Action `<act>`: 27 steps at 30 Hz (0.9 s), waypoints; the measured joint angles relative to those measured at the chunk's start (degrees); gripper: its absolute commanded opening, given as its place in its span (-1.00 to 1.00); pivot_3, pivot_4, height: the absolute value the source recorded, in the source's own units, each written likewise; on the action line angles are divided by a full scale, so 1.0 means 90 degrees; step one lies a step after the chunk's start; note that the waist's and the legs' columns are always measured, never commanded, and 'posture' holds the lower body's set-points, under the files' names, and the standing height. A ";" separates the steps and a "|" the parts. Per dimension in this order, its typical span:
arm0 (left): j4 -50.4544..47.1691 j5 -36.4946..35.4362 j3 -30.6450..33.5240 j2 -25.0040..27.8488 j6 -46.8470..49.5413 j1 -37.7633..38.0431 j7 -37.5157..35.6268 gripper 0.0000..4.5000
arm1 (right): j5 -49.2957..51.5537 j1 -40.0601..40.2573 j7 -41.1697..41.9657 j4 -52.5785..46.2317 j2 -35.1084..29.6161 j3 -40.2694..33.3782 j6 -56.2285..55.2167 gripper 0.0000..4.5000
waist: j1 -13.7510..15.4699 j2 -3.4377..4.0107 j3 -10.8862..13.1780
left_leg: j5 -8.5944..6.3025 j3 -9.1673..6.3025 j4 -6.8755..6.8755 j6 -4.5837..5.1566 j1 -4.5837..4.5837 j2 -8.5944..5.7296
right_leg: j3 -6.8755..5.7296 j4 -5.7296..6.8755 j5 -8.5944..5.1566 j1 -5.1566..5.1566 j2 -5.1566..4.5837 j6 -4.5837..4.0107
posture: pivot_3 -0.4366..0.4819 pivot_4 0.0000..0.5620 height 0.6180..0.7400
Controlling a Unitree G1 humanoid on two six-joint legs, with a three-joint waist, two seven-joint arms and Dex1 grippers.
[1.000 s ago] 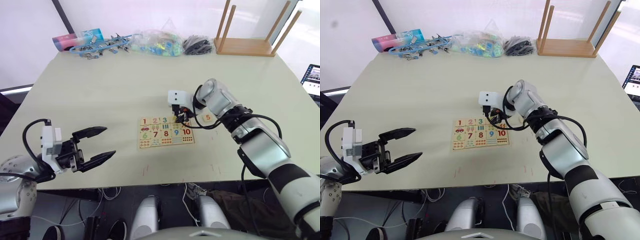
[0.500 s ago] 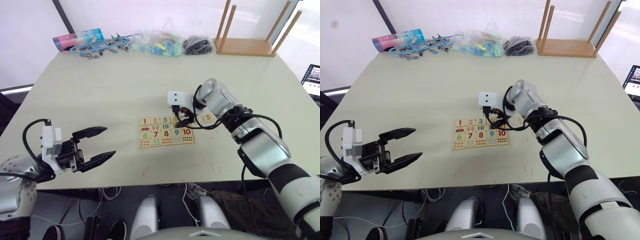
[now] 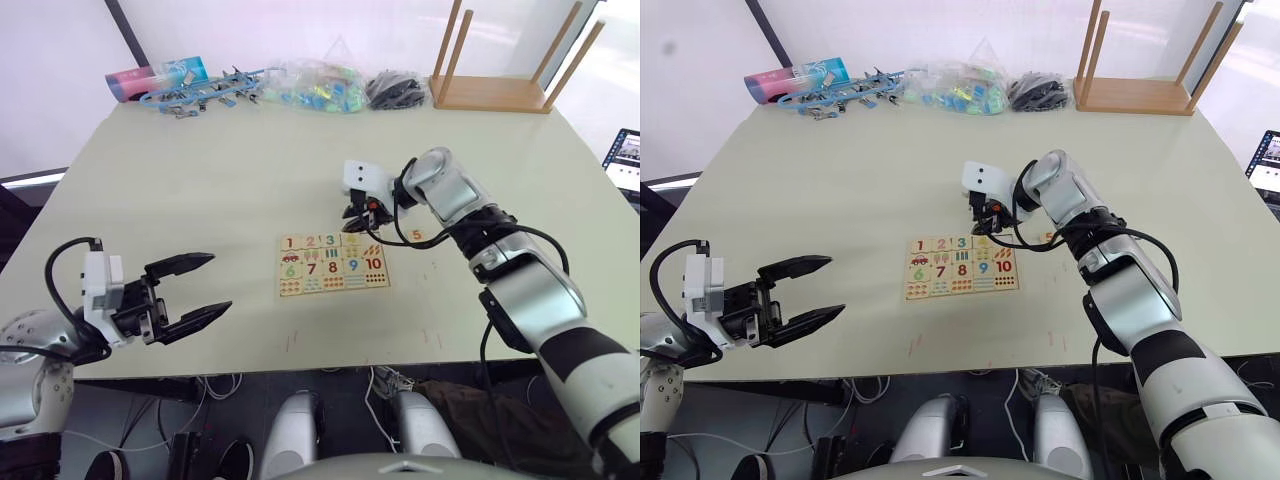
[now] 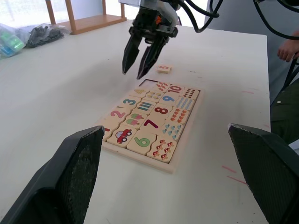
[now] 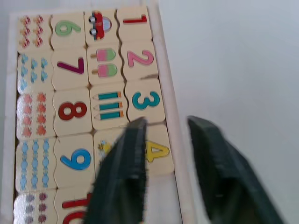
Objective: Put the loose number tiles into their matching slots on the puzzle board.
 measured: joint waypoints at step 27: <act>0.0006 0.0009 0.0000 -0.0023 -0.0028 -0.0032 -0.0011 1.00 | 0.0945 0.1760 -0.0464 -0.1431 -0.0168 -0.0764 -0.0492 -0.99 | 0.0018 -0.0004 -0.0002 | 0.0009 -0.0001 -0.0006 0.0016 0.0001 0.0002 | 0.0001 -0.0003 0.0000 0.0005 -0.0002 0.0001 | -0.05 -0.47 1.00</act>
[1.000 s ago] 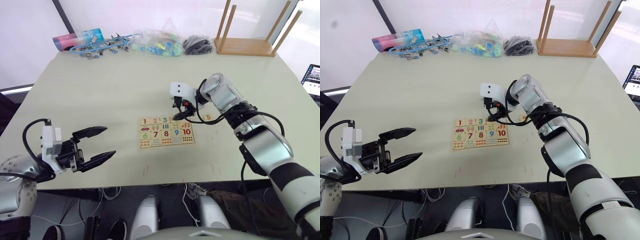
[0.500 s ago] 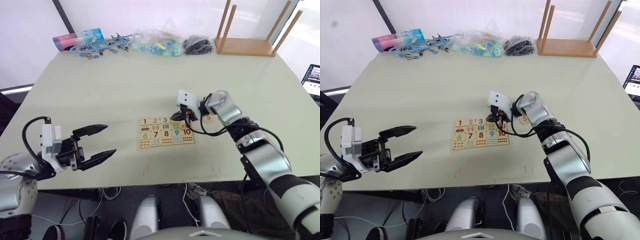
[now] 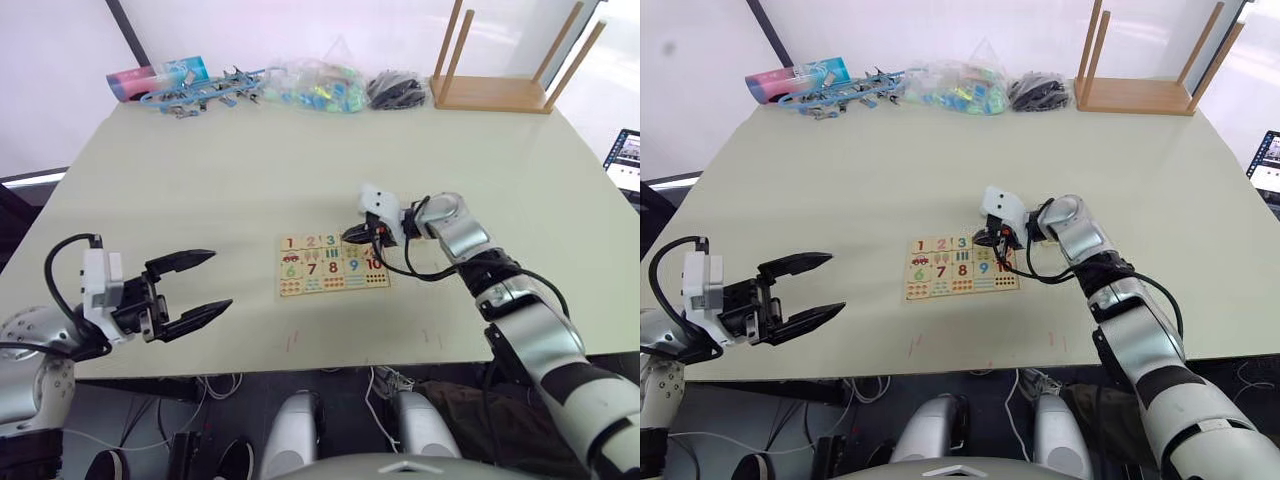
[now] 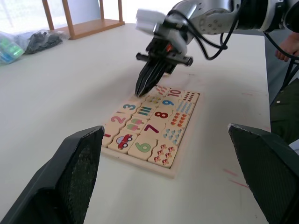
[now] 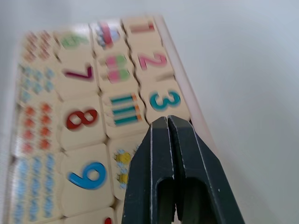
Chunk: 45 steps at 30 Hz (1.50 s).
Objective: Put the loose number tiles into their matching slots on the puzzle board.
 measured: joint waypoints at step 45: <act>0.0770 0.0258 0.0304 -0.0665 -0.0358 0.0773 0.0957 1.00 | 0.3174 0.7923 -0.0895 -0.4541 -0.1567 -0.4610 -0.1436 0.97 | 0.0188 -0.0010 -0.0005 | -0.0026 -0.0002 -0.0005 -0.0033 0.0009 0.0004 | 0.0004 -0.0018 -0.0020 0.0005 -0.0047 0.0012 | -0.05 -0.47 1.00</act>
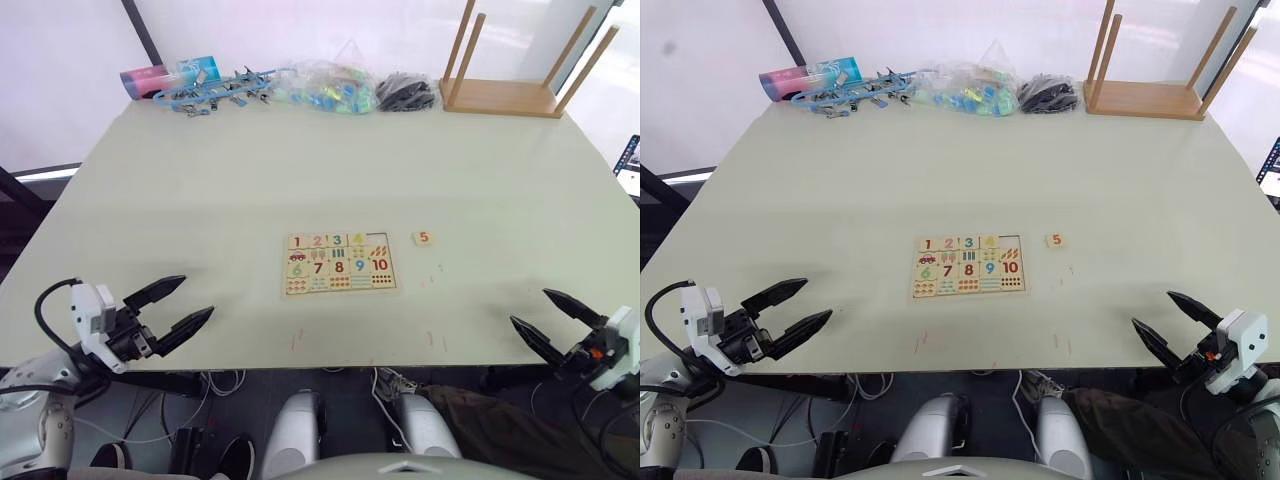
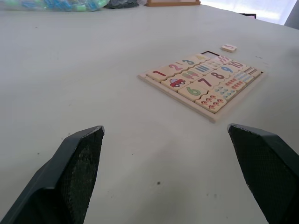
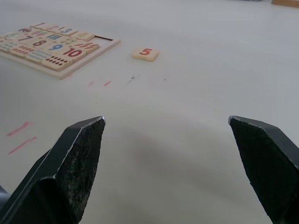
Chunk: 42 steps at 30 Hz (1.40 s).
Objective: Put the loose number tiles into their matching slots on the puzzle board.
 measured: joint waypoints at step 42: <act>0.0071 -0.0011 -0.0010 0.0137 -0.0168 -0.0483 -0.0682 1.00 | -0.0664 -0.1069 -0.1808 -0.0918 0.0165 0.1670 0.1101 0.97 | -0.0003 -0.0008 -0.0005 | 0.0002 0.0001 0.0001 0.0002 0.0001 -0.0004 | 0.0000 0.0003 0.0007 0.0001 0.0036 -0.0011 | -0.05 -0.47 1.00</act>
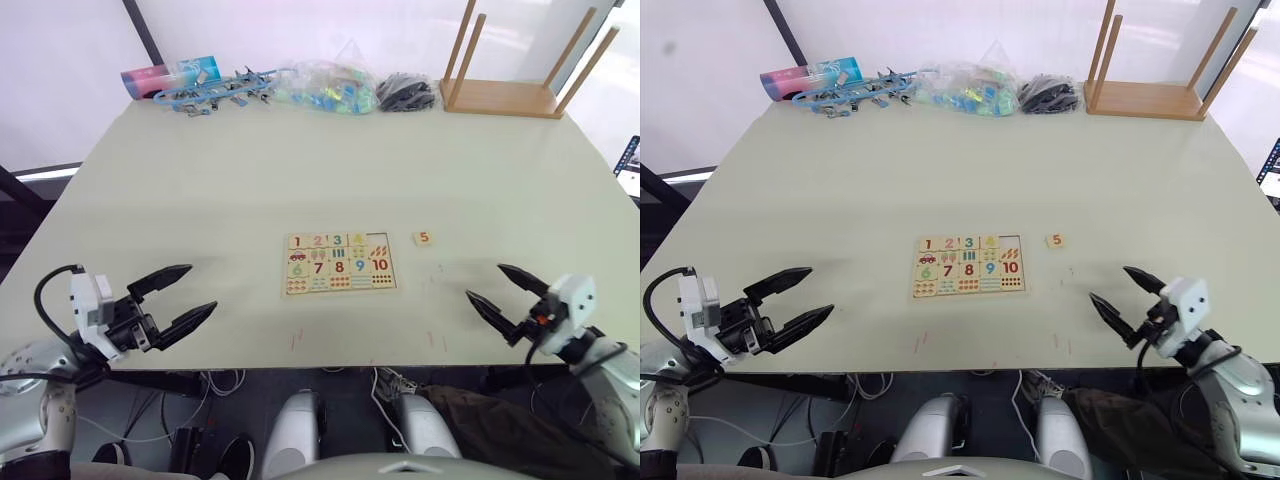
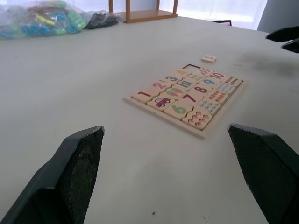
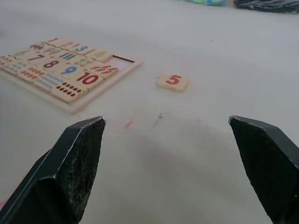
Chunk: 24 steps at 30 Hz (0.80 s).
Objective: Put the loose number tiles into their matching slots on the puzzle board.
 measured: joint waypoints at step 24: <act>-0.0160 -0.0260 -0.0331 0.0524 0.0345 -0.0839 -0.1102 1.00 | -0.2089 -0.2770 -0.3470 0.0773 0.1886 0.1681 0.2430 0.97 | -0.0046 -0.0006 -0.0003 | 0.0018 0.0000 0.0003 0.0030 -0.0003 0.0001 | 0.0000 0.0010 0.0001 -0.0002 0.0015 -0.0002 | -0.05 -0.47 1.00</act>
